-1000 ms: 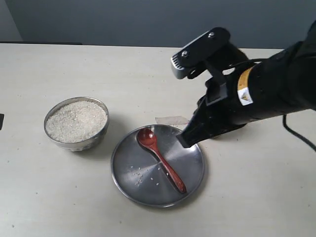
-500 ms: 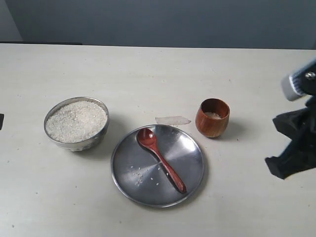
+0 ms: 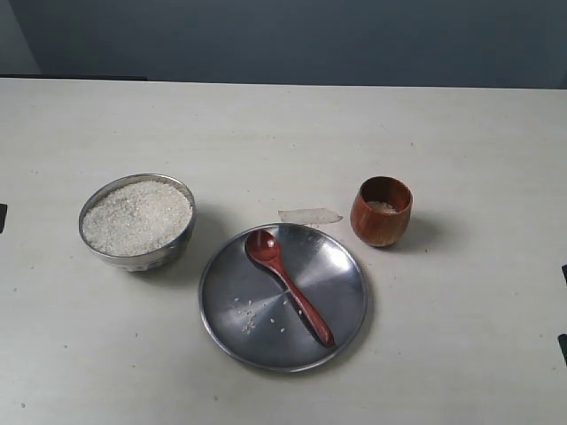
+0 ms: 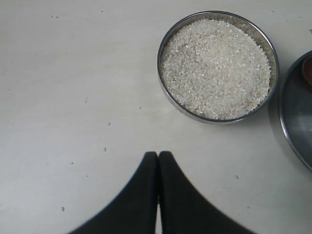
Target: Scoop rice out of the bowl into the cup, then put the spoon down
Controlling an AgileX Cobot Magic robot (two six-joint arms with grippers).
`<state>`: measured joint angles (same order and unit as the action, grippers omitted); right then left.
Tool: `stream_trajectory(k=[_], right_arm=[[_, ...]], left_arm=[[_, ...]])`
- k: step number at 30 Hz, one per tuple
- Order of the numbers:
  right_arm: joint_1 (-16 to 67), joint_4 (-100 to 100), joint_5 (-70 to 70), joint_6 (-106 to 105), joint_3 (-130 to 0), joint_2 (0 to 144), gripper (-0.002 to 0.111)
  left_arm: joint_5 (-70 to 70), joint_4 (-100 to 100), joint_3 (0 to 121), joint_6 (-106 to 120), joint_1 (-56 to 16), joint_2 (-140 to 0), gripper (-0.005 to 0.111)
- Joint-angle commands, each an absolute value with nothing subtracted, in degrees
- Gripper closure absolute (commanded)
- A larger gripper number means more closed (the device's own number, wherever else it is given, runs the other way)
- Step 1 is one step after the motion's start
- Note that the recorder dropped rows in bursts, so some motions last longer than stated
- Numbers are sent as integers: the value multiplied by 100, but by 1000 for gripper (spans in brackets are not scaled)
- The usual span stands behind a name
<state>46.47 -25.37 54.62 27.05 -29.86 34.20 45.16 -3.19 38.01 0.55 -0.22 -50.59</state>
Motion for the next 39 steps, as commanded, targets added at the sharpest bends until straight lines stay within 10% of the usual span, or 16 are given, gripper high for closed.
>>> stream_trajectory(k=[1,39], right_arm=[[4643,-2538,5459,2725,-2984,3381,109],[1598,-2517,5326,2725,-2984,1582,109]], left_arm=[[4485,-335,3822,51,-71,-5069,106],[4485,-335,3822,51,-71,-5069,106]])
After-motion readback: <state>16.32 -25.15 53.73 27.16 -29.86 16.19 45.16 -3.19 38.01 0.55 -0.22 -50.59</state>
